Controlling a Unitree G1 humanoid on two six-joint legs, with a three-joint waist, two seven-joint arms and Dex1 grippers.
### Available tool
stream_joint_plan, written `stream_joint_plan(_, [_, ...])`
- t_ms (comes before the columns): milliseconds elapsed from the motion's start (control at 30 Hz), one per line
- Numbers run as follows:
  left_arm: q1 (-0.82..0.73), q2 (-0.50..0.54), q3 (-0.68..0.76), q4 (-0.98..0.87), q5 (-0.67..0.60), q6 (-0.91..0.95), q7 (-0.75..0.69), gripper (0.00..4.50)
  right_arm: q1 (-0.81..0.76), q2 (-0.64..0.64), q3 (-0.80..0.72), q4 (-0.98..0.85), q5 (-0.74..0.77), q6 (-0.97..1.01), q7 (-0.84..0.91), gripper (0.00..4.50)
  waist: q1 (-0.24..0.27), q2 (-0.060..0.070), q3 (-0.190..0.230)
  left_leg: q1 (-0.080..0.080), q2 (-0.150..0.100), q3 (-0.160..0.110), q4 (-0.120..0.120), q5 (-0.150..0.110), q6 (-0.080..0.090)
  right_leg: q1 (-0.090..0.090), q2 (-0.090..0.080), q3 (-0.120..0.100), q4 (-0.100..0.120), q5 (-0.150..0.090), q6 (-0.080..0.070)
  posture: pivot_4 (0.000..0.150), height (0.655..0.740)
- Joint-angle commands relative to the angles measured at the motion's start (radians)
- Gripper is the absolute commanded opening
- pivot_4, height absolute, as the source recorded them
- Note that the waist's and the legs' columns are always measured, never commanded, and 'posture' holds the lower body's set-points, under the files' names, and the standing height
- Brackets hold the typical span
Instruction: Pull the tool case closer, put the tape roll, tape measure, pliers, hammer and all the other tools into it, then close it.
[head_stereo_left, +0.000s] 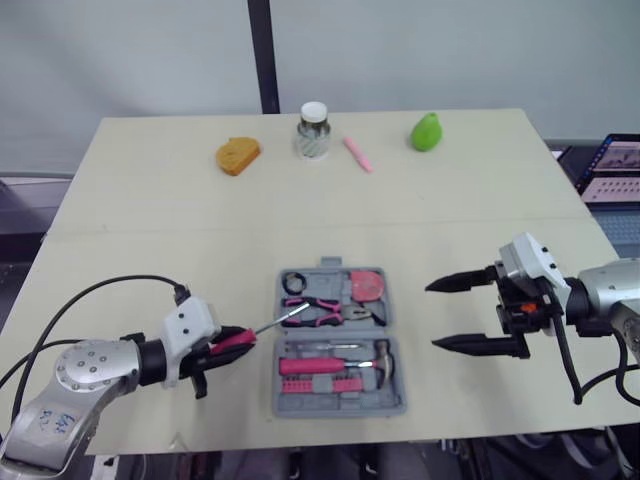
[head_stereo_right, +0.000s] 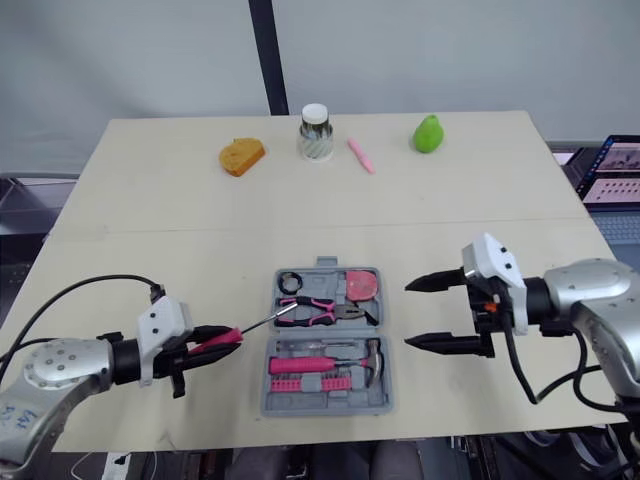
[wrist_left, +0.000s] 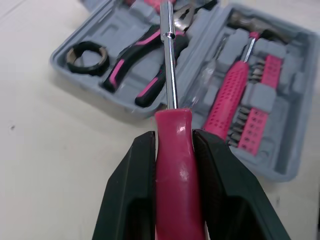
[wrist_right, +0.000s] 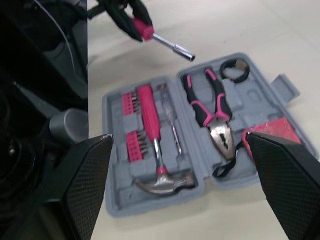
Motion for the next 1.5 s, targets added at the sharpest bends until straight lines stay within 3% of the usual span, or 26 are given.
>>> stream_joint_plan(33, [0.019, 0.025, -0.029, -0.11, -0.024, 0.021, -0.016, 0.64, 0.022, -0.044, -0.057, -0.022, 0.002, -0.028, 0.042, 4.5, -0.001, 0.0, 0.0, 0.0, 0.0, 0.0, 0.0, 0.0, 0.0, 0.0, 0.0, 0.0, 0.0, 0.0, 0.0, 0.15, 0.74])
stream_joint_plan(267, [0.041, 0.055, -0.157, -0.16, 0.055, 0.012, 0.001, 0.64, 0.063, -0.064, -0.058, -0.056, 0.003, -0.036, 0.042, 4.5, 0.001, 0.0, 0.0, 0.001, 0.0, 0.0, 0.0, 0.0, 0.0, 0.001, 0.001, 0.0, 0.0, 0.0, 0.0, 0.15, 0.74])
stream_joint_plan(567, [-0.099, 0.011, -0.38, -0.121, 0.14, 0.056, 0.026, 0.64, 0.121, -0.064, -0.063, -0.1, -0.004, -0.035, 0.023, 4.5, 0.004, 0.0, 0.0, 0.002, 0.0, -0.001, 0.0, 0.001, 0.0, 0.002, 0.0, 0.0, 0.001, 0.0, 0.0, 0.15, 0.74])
stream_joint_plan(1500, [-0.338, -0.072, -0.661, -0.105, 0.184, 0.323, 0.062, 0.64, 0.185, -0.067, -0.099, -0.153, 0.006, -0.02, 0.004, 4.5, 0.005, 0.0, 0.0, 0.002, 0.001, -0.003, 0.007, 0.001, 0.0, 0.005, 0.001, 0.0, 0.001, 0.0, 0.0, 0.15, 0.74])
